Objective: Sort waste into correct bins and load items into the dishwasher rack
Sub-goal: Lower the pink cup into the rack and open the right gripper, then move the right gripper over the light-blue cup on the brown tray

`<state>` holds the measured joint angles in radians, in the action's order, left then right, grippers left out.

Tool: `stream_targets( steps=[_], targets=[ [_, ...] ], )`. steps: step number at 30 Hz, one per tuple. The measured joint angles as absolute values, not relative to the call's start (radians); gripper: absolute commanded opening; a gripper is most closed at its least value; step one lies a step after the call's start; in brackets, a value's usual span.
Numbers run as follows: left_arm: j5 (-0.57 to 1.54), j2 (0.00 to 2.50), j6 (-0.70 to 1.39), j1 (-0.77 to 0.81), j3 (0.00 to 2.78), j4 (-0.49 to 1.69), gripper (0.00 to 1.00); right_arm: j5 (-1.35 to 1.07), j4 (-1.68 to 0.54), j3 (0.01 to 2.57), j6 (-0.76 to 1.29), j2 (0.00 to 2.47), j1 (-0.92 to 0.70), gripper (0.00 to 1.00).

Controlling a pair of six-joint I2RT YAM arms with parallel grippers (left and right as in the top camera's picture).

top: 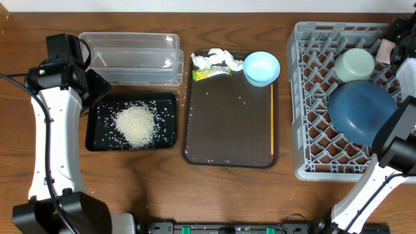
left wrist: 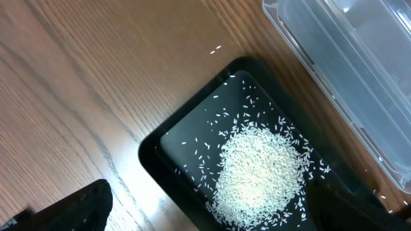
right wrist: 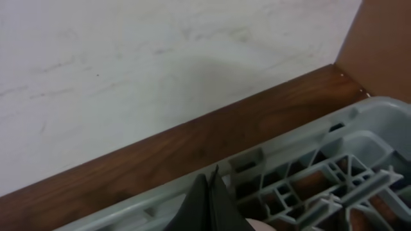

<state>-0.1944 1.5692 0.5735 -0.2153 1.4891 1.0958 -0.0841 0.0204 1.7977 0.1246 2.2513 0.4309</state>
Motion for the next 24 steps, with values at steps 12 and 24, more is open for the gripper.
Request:
stream_targets(
  steps=[12,24],
  targets=[
    [-0.194,1.569,0.574,-0.215,1.489,1.096,0.97,-0.073,-0.118,1.806,0.124,2.249,0.472,0.01],
    [-0.194,1.569,0.574,-0.215,1.489,1.095,0.97,-0.067,-0.282,1.803,0.124,2.145,0.479,0.01]
  ],
)
